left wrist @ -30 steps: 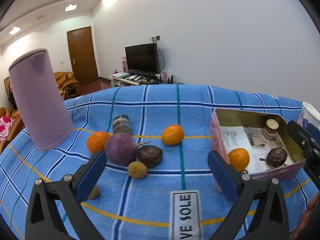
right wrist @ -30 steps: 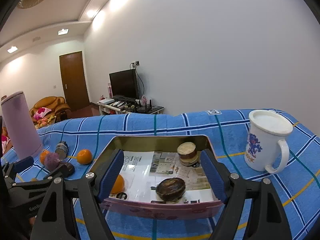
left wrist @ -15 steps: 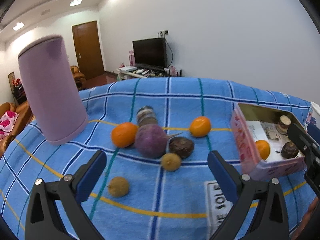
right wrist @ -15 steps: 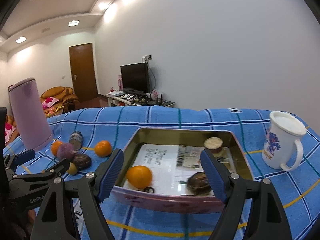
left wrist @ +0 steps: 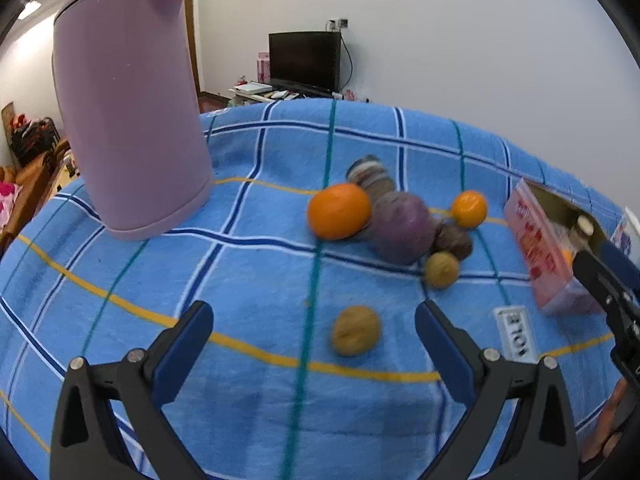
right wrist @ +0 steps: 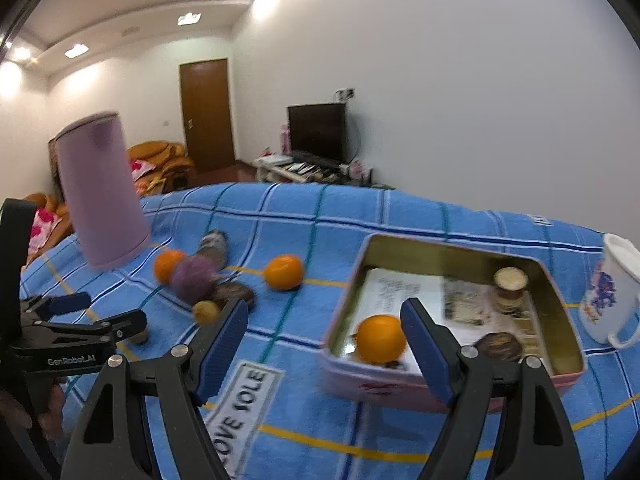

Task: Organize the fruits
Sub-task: 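Move the left tool to the small brown potato and grasp it, then grasp the yellow-green lemon with the right tool while the left tool lifts the potato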

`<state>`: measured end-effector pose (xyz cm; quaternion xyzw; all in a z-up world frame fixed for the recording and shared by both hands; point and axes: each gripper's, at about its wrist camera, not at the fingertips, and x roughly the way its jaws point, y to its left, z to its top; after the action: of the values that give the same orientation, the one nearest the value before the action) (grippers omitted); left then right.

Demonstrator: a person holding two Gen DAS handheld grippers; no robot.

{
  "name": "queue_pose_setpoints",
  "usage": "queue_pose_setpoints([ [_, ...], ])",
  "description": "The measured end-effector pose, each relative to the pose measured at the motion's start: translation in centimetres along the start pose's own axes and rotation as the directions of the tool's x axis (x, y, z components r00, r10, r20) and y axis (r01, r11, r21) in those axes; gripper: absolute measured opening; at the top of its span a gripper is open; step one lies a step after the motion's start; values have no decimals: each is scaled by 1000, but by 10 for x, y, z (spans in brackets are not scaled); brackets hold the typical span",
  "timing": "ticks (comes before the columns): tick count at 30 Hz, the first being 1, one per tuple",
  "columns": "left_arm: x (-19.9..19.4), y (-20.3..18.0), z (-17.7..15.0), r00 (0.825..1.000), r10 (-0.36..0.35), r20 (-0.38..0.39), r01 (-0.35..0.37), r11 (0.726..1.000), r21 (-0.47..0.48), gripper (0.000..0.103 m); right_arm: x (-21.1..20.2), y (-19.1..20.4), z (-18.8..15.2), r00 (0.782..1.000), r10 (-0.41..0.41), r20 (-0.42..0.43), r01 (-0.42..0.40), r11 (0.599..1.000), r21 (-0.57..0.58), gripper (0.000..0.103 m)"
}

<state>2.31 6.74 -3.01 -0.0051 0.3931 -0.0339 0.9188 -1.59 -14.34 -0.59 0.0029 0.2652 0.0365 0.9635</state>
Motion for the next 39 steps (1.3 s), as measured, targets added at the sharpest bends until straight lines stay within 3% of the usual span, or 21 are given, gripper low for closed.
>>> queue_pose_setpoints([
  [4, 1, 2, -1, 1000, -20, -7, 21, 999, 38, 98, 7, 20, -1, 998, 43, -43, -44, 998, -45, 80],
  [9, 9, -4, -2, 998, -46, -46, 50, 995, 92, 75, 5, 39, -4, 995, 77, -56, -82, 992, -95, 80],
  [13, 16, -6, 2, 994, -75, -74, 81, 993, 85, 65, 2, 46, -5, 996, 75, -55, -81, 988, -132, 80],
  [18, 24, -13, 3, 990, -98, -104, 109, 988, 106, 28, 11, 43, -3, 991, 95, -93, -103, 991, -83, 79],
  [22, 22, -6, 4, 987, -132, -96, 139, 988, 72, 27, 22, 44, -1, 982, 122, -141, -131, 990, -52, 66],
  [25, 14, 12, 6, 984, -176, -43, 175, 984, -19, 27, 33, 48, 0, 969, 164, -187, -169, 986, -13, 54],
  [28, 4, 26, 9, 985, -170, 36, 172, 983, -66, 27, 48, 57, 0, 951, 205, -232, -203, 979, 31, 54],
  [32, -11, 42, 13, 985, -102, 139, 117, 988, -99, 27, 70, 71, 1, 934, 213, -288, -208, 977, 50, 54],
  [39, -11, 52, 16, 985, -56, 166, 80, 987, -141, 27, 97, 84, 5, 924, 174, -342, -160, 985, 67, 53],
])
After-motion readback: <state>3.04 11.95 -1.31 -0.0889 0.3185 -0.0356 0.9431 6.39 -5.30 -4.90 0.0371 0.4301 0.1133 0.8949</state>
